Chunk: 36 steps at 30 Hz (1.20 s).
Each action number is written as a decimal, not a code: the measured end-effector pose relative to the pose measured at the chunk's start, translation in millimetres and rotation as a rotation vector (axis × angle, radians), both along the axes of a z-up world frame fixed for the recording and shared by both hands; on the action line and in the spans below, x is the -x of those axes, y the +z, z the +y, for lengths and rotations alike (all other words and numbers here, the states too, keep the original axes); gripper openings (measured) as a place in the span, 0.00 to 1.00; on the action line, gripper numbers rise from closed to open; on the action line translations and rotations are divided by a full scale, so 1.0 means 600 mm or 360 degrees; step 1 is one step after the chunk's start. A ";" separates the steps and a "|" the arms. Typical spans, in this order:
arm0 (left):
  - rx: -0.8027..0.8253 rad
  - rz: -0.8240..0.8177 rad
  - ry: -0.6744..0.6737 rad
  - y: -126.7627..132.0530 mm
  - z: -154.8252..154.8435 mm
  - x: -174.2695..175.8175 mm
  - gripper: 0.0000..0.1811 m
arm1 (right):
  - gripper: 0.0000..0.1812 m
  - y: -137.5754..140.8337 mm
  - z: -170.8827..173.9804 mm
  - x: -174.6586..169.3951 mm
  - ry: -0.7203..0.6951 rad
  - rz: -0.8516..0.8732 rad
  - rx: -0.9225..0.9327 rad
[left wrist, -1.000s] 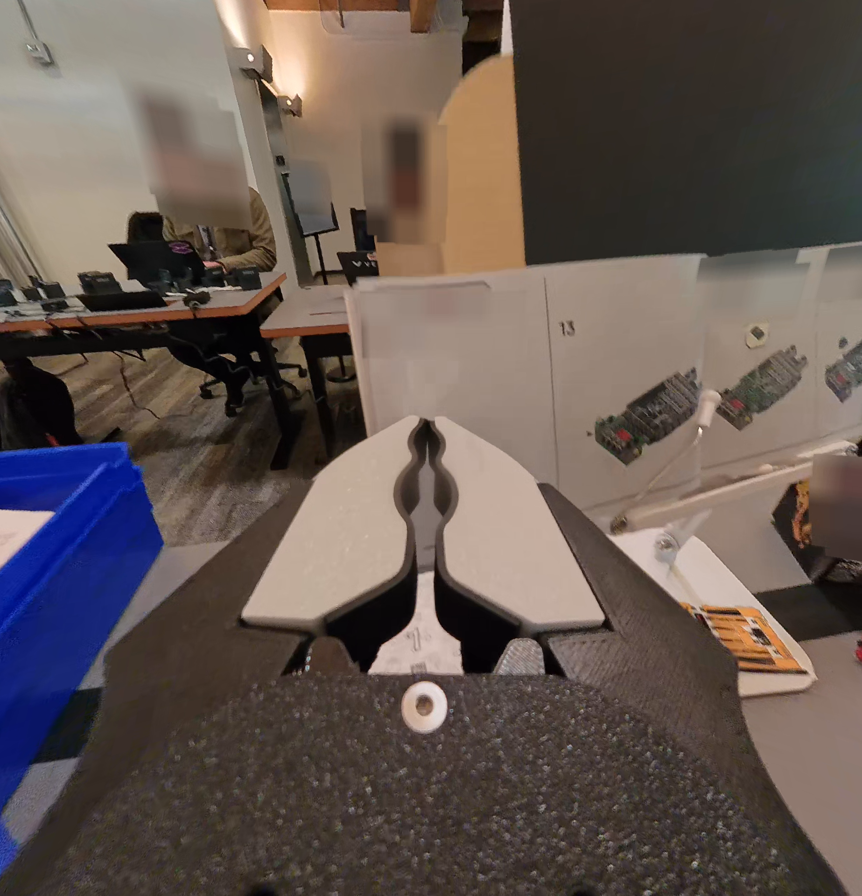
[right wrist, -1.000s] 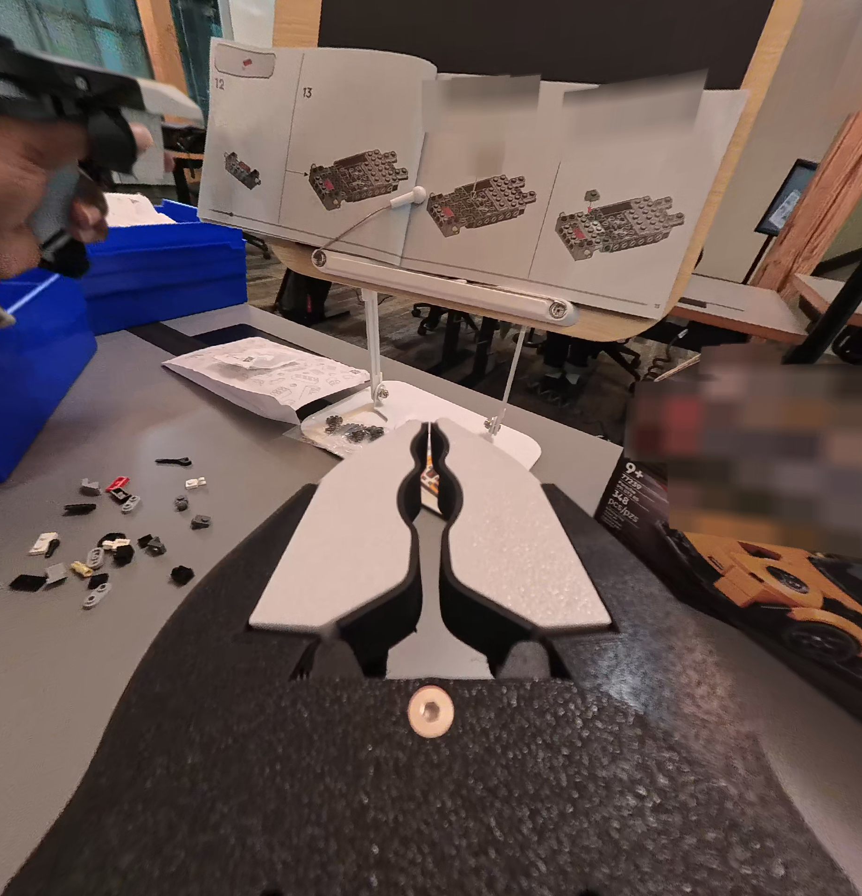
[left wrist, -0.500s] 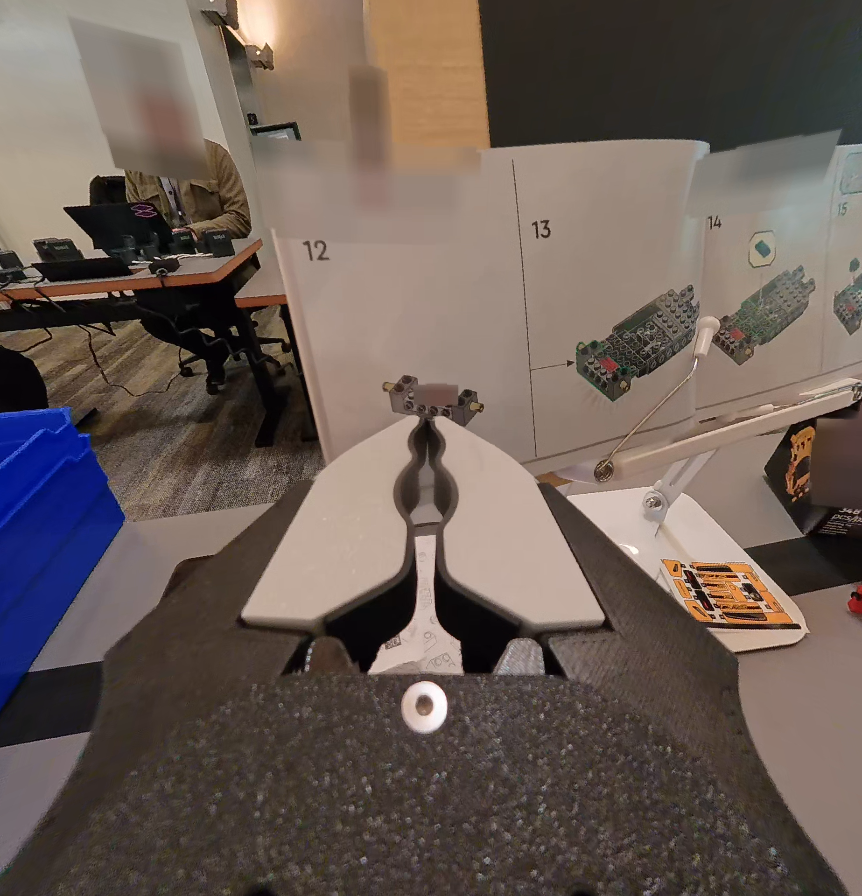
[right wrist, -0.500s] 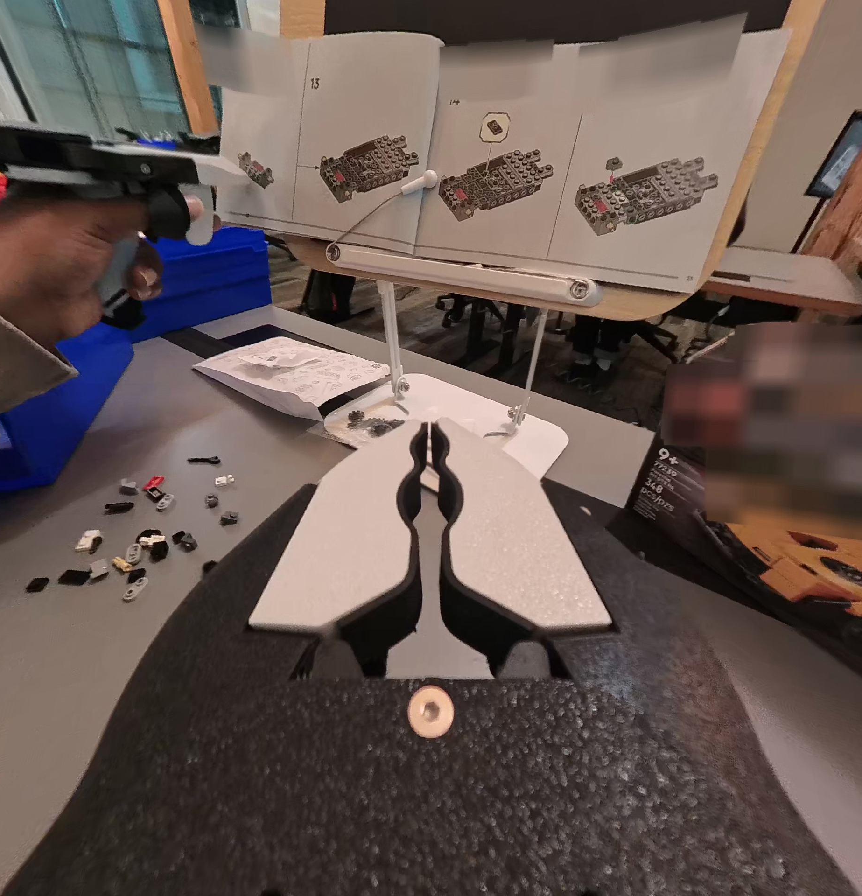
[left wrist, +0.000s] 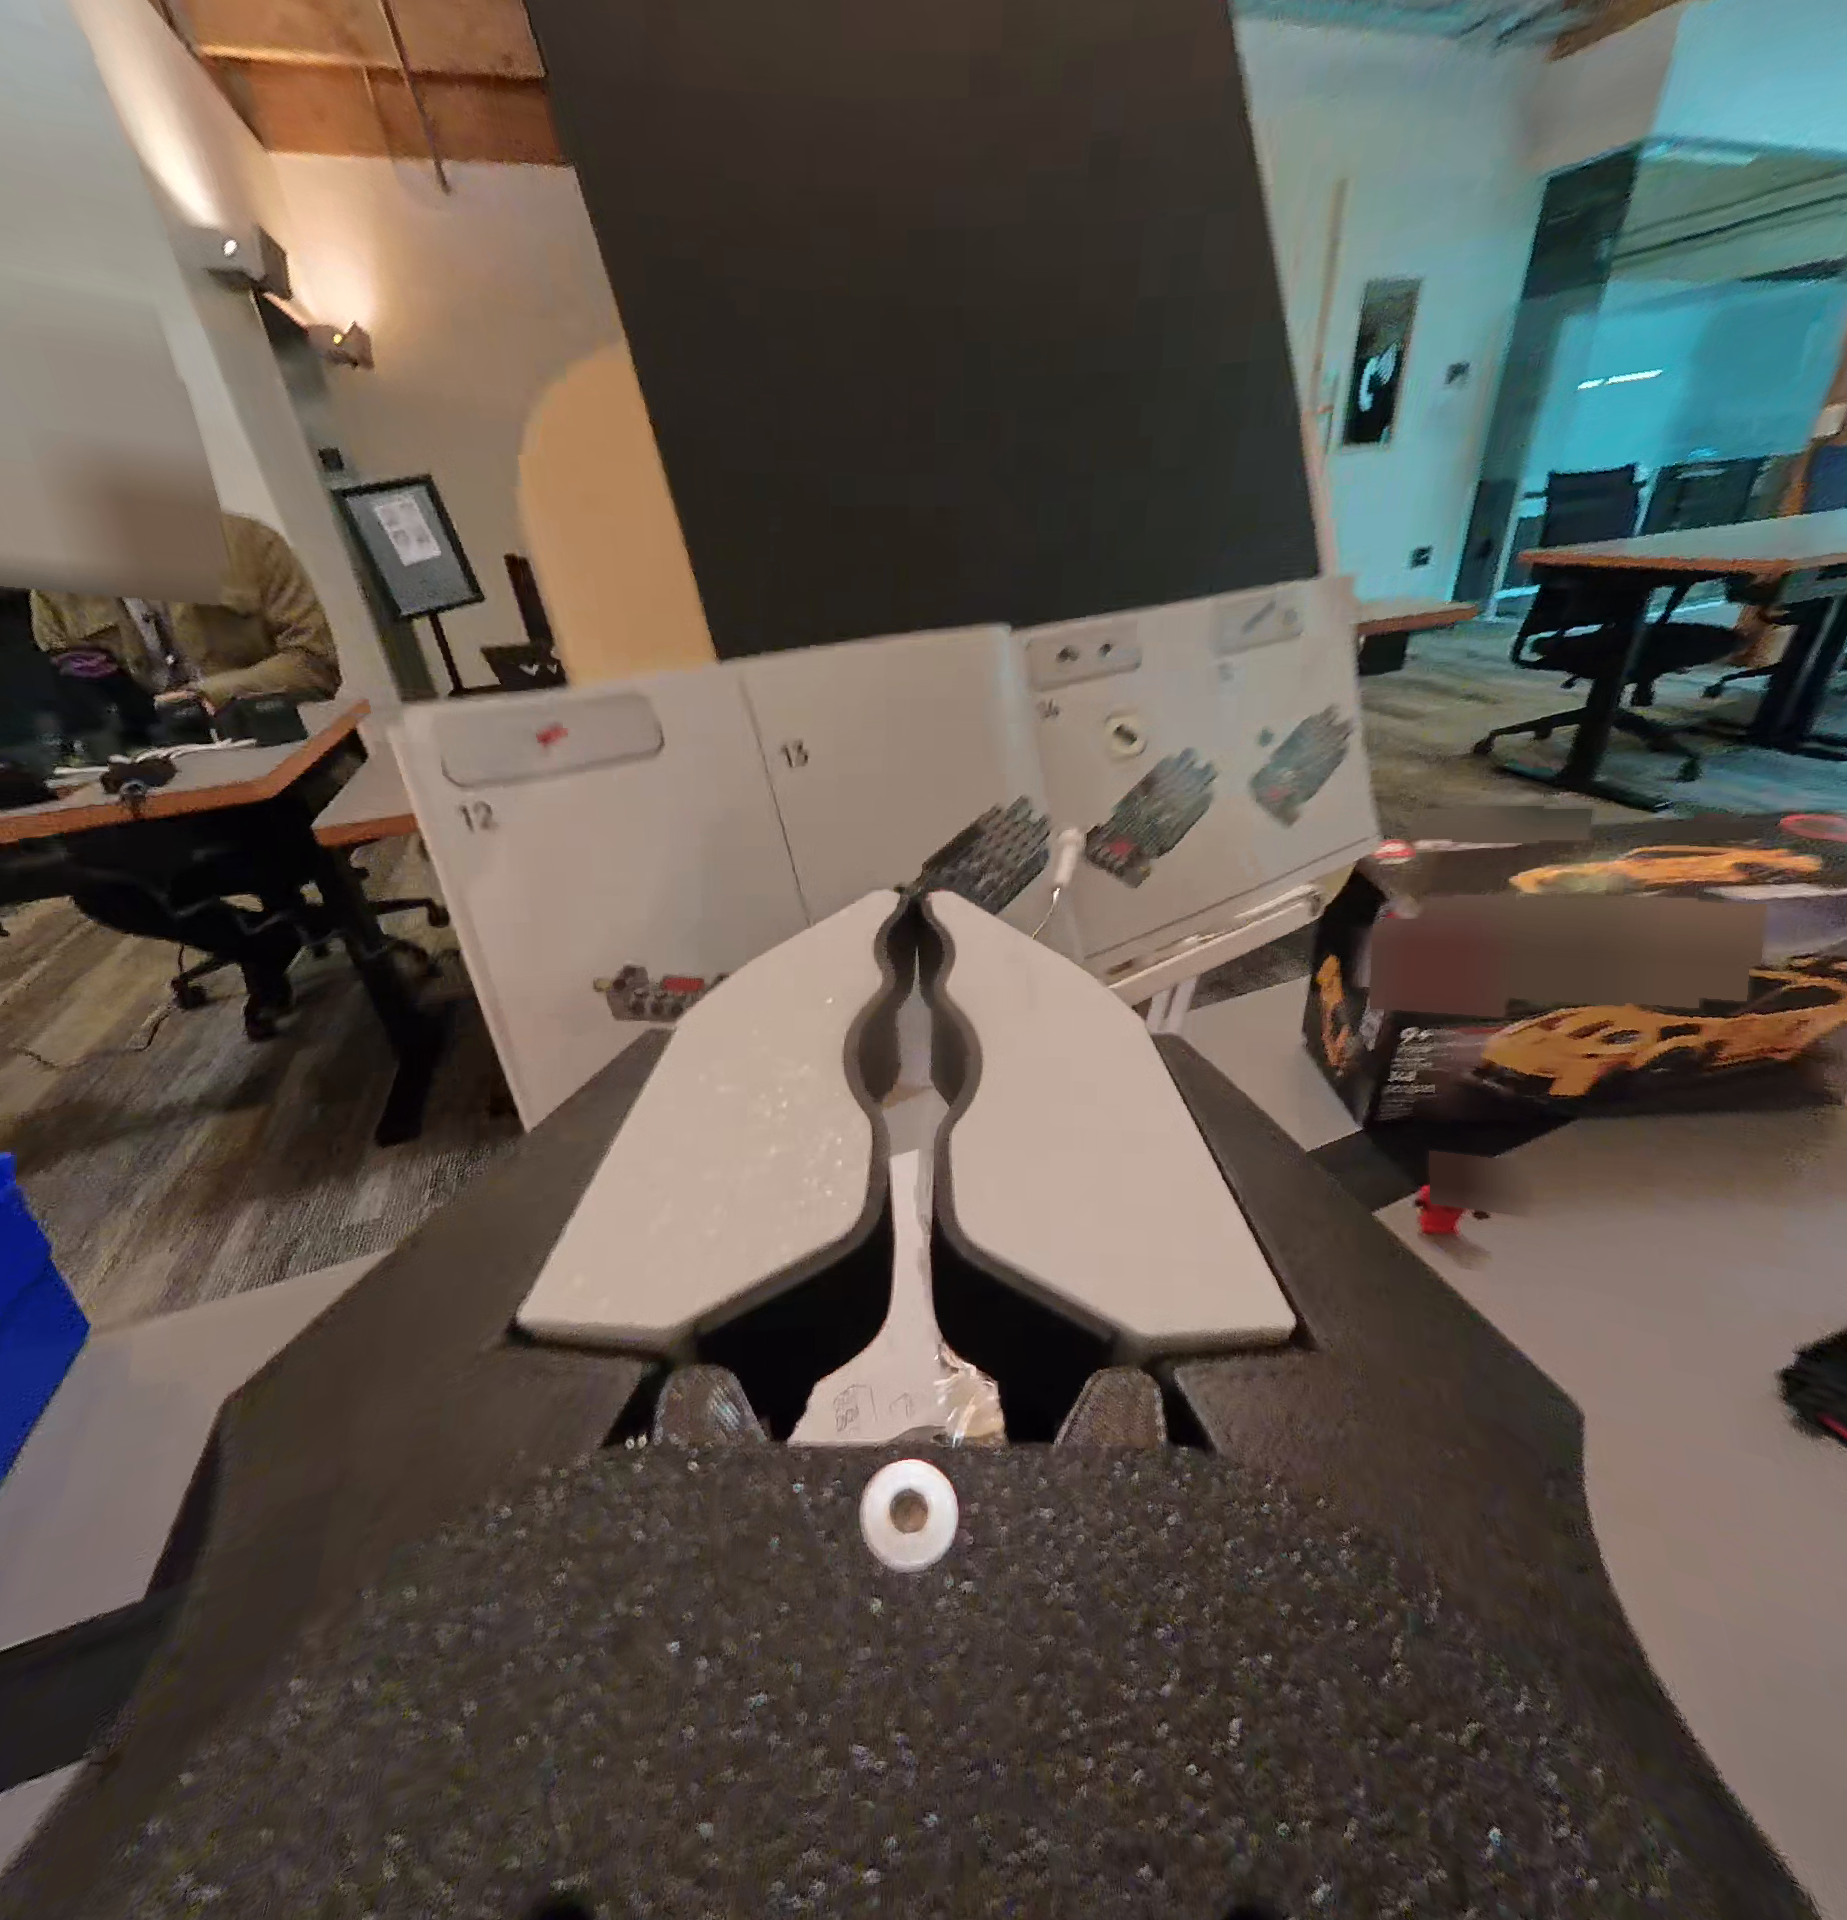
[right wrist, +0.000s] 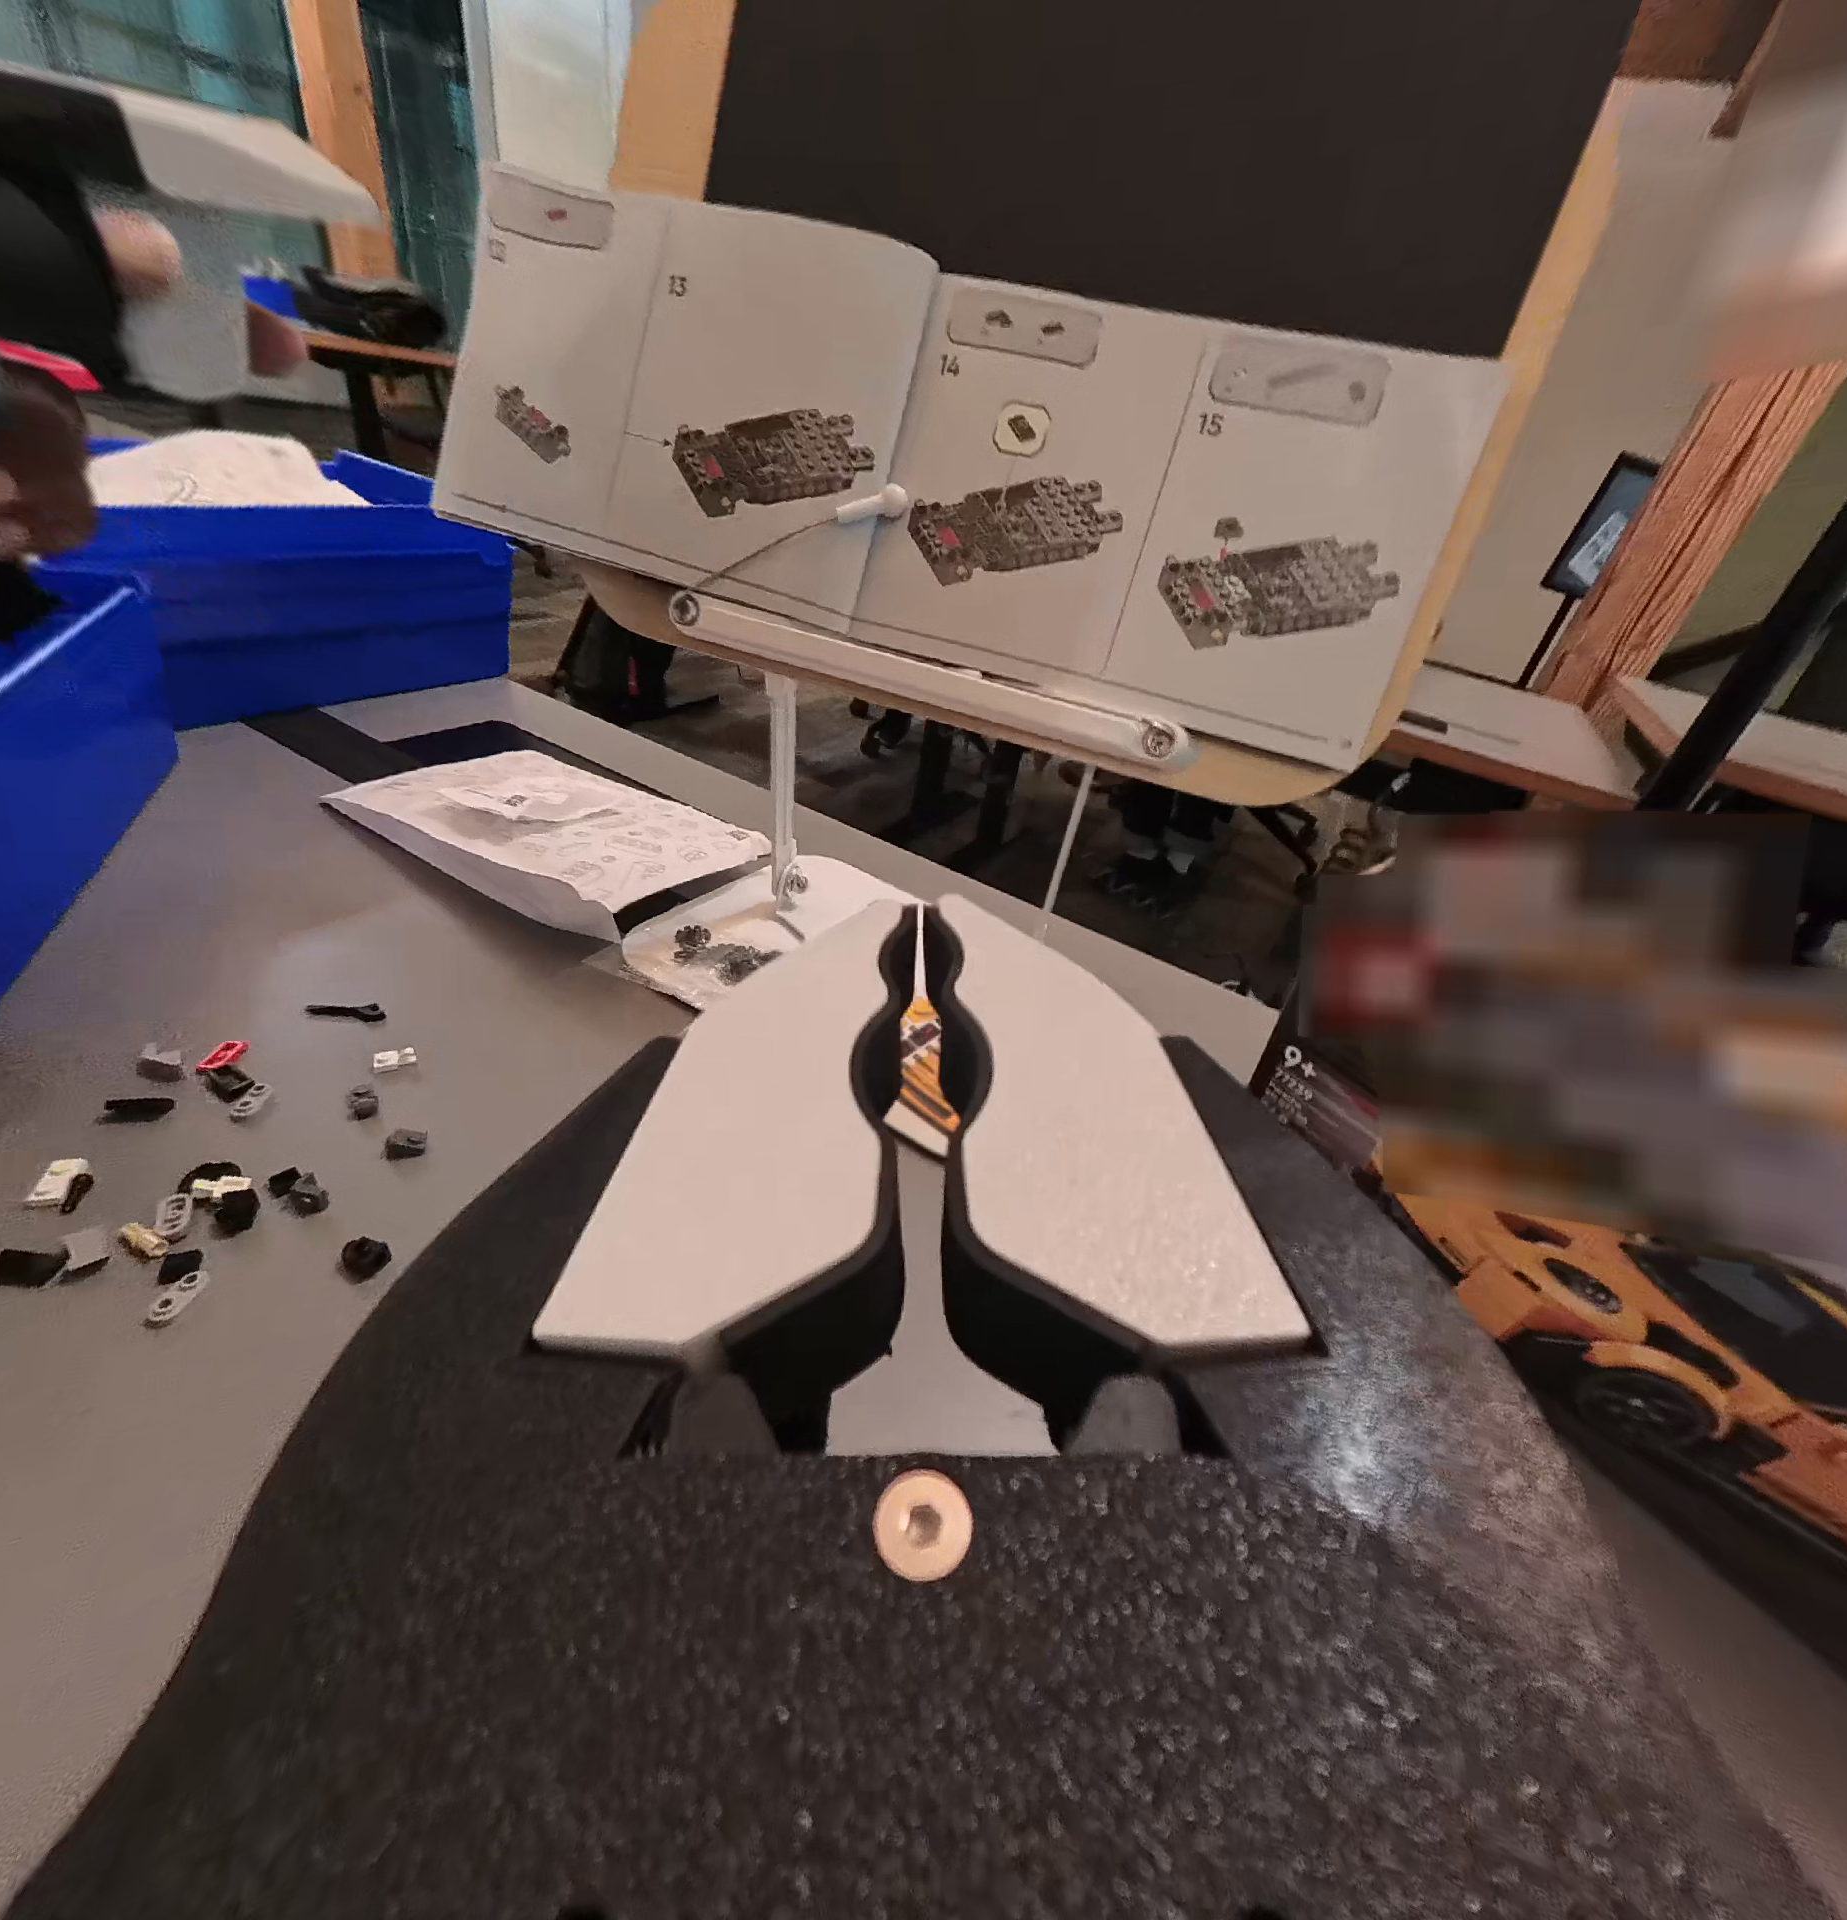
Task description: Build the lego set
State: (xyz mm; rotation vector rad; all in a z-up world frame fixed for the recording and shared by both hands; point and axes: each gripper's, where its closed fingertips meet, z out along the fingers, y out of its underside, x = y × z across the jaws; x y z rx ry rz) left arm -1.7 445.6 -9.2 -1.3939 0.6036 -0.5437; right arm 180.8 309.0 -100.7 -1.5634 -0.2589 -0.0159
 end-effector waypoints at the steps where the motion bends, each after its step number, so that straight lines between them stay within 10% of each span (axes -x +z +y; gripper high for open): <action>1: -0.0008 -0.0013 -0.0013 0.011 -0.013 0.009 0.00 | 0.00 0.004 -0.002 0.002 0.0006 -0.0004 -0.0011; 8: 0.0049 0.0133 -0.0003 -0.007 -0.079 0.076 0.00 | 0.01 0.016 -0.010 -0.004 0.0035 0.0093 0.0007; 17: 0.0745 0.1308 -0.0401 -0.297 -0.120 0.115 0.10 | 0.01 -0.031 -0.061 -0.026 0.0099 0.0084 0.0161; 30: 0.1143 0.2446 -0.0806 -0.416 -0.104 0.125 0.14 | 0.01 -0.066 -0.099 -0.041 0.0118 0.0002 0.0236; 36: 0.1239 0.2561 -0.0881 -0.436 -0.112 0.127 0.15 | 0.01 -0.070 -0.104 -0.042 0.0134 -0.0029 0.0251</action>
